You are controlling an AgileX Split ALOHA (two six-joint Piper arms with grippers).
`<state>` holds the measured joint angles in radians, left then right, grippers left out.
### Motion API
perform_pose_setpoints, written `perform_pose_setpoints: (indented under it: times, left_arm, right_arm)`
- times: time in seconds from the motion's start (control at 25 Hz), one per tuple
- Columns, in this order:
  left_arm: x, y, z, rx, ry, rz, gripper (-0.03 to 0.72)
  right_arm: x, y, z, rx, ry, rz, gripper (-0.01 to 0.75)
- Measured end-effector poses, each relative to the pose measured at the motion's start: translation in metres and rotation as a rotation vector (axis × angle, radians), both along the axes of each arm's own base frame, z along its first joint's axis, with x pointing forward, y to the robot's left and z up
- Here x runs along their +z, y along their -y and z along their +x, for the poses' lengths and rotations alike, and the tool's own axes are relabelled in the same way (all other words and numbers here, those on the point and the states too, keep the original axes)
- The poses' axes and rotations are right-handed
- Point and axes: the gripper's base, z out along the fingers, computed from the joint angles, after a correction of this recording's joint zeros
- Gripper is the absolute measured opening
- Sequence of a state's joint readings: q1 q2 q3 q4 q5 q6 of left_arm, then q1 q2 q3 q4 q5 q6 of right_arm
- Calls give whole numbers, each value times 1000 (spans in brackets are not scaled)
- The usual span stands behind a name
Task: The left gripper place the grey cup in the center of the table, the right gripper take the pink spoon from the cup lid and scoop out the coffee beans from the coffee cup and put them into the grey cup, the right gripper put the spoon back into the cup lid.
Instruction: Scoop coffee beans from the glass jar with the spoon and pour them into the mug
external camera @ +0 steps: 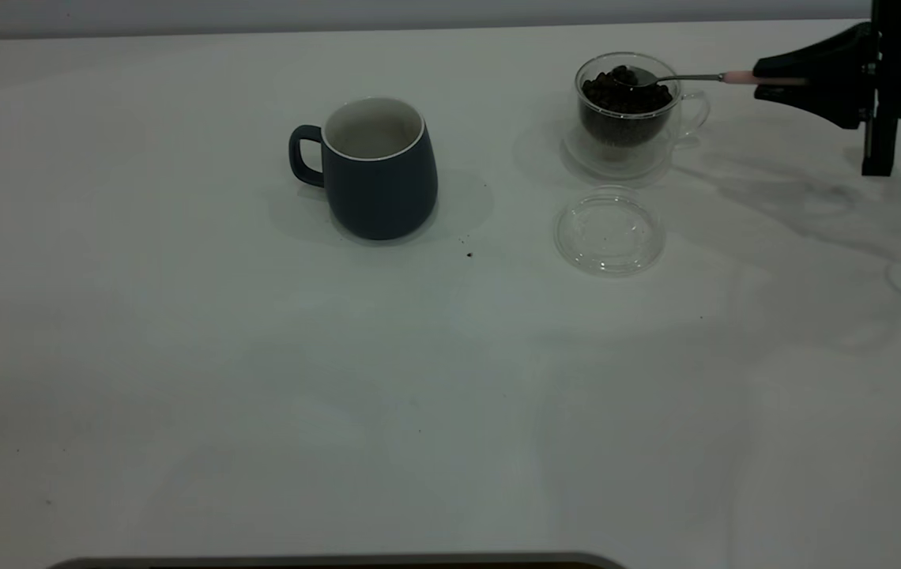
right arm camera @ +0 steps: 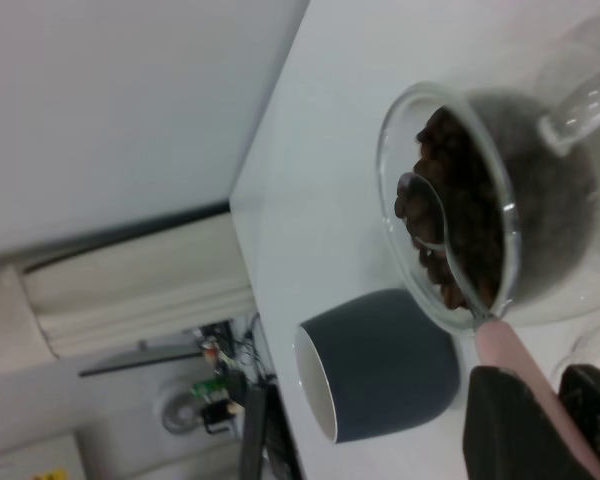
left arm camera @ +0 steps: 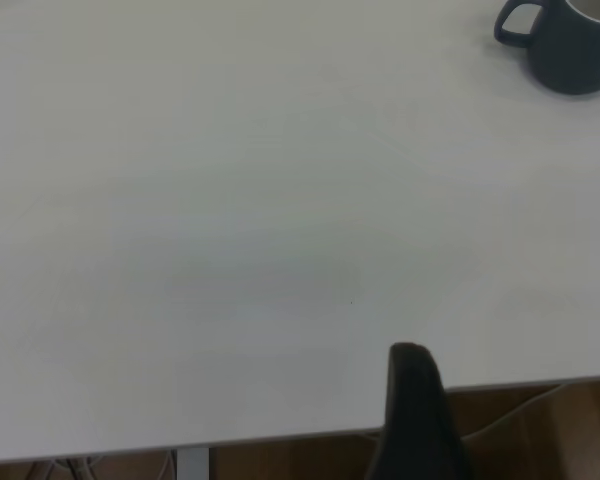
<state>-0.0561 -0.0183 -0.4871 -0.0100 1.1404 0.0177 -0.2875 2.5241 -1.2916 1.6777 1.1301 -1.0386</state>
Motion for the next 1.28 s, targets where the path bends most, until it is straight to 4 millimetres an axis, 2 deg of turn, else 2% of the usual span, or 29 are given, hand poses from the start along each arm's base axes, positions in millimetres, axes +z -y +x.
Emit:
perform_pose_setpoints:
  times: [0.36,0.56,0.8,1.16,1.28]
  left_arm:
    - [0,0,0,0,0,0,565]
    - [0,0,0,0,0,0,565]
    - [0,0,0,0,0,0,565]
    - [0,0,0,0,0,0,565]
    - [0,0,0,0,0,0,565]
  right_arm:
    - [-2,0,0,-14,-17,20,105]
    - [13,-15,5,24,18,11,105]
    - [37,-51,11,98,54,19,105]
    - [42,-128,6,231,71,50,105]
    - [42,-148,1,280,77,49,105]
